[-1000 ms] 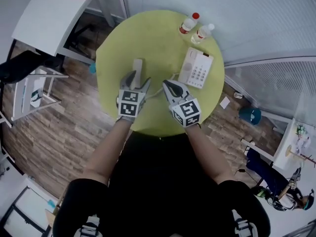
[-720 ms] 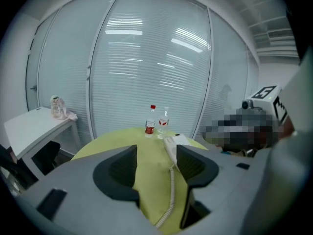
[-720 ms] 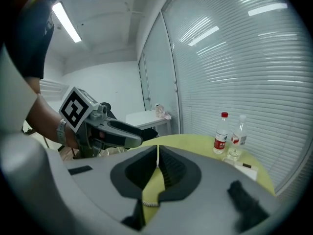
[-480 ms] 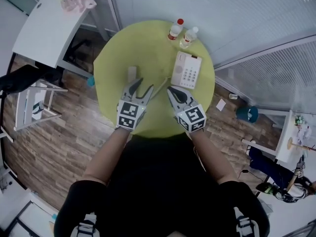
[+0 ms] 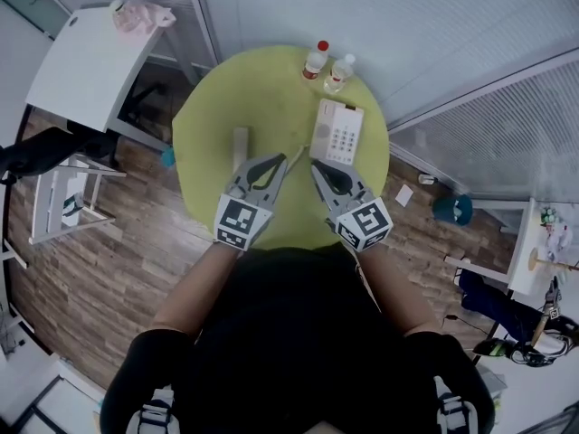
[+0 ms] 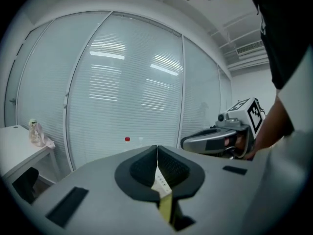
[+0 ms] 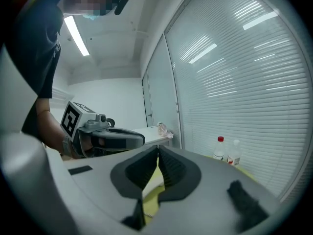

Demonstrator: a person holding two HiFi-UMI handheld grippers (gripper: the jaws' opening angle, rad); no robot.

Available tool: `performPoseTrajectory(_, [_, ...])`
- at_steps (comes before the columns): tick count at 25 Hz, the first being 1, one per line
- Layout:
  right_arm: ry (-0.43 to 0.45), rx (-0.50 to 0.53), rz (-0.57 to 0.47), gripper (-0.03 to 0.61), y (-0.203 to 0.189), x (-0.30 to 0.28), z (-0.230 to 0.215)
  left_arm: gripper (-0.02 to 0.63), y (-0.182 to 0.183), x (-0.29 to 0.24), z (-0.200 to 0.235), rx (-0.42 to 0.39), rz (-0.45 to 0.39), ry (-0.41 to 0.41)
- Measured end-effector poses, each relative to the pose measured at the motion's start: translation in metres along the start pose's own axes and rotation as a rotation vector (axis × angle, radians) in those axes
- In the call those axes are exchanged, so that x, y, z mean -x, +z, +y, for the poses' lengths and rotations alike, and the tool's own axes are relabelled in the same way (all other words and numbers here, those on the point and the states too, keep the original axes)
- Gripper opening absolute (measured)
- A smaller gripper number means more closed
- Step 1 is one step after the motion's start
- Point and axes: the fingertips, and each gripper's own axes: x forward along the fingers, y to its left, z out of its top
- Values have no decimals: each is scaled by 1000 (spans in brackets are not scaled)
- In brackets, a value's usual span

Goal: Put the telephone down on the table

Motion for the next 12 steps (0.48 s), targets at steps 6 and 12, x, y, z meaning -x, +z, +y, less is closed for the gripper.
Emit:
performPoseTrajectory(6, [2,-15,-47,18,9,10,1,12,10,2,-18,-23,-25,-65])
performPoseTrajectory(12, [30,31,-109,18,24,20,7,11,22,4,-32,-31,-74,-114])
